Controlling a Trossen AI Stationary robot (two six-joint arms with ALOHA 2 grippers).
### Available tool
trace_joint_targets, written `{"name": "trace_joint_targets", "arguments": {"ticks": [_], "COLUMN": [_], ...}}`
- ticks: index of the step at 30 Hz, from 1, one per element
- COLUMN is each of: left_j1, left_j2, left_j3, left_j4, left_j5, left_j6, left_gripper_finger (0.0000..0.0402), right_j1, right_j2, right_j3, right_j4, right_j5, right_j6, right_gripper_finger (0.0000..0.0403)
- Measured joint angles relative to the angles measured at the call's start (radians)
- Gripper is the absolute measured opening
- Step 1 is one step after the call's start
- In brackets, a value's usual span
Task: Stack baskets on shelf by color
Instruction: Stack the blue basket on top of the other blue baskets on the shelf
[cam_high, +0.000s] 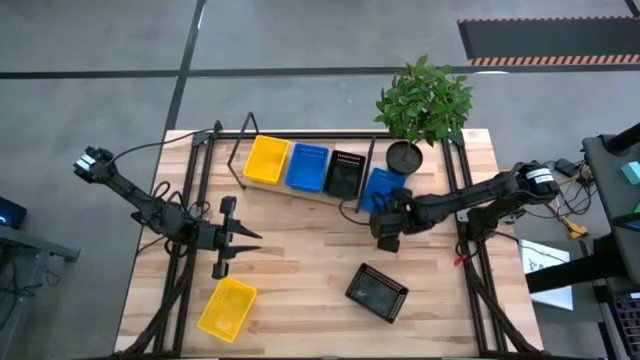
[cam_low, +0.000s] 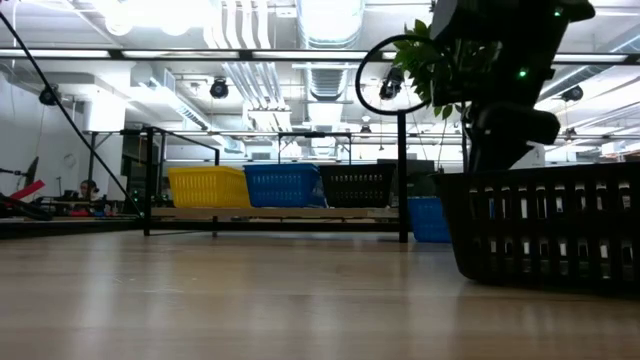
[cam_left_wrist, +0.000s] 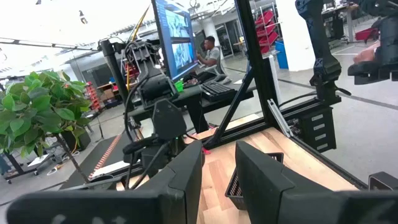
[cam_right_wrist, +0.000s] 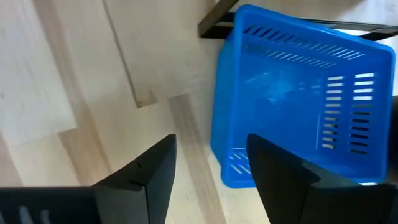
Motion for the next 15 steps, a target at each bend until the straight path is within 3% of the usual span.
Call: {"name": "trace_joint_targets", "arguments": {"ticks": [15], "left_j1": [0.000], "left_j2": [0.000], "left_j3": [0.000], "left_j4": [-0.002], "left_j5": [0.000], "left_j6": [0.001], "left_gripper_finger": [0.0082], "right_j1": [-0.008], "right_j2": [-0.001], "right_j3": [-0.095], "right_j4": [0.118], "right_j5": [0.049], "right_j6": [0.009], "right_gripper_finger": [0.0176]}}
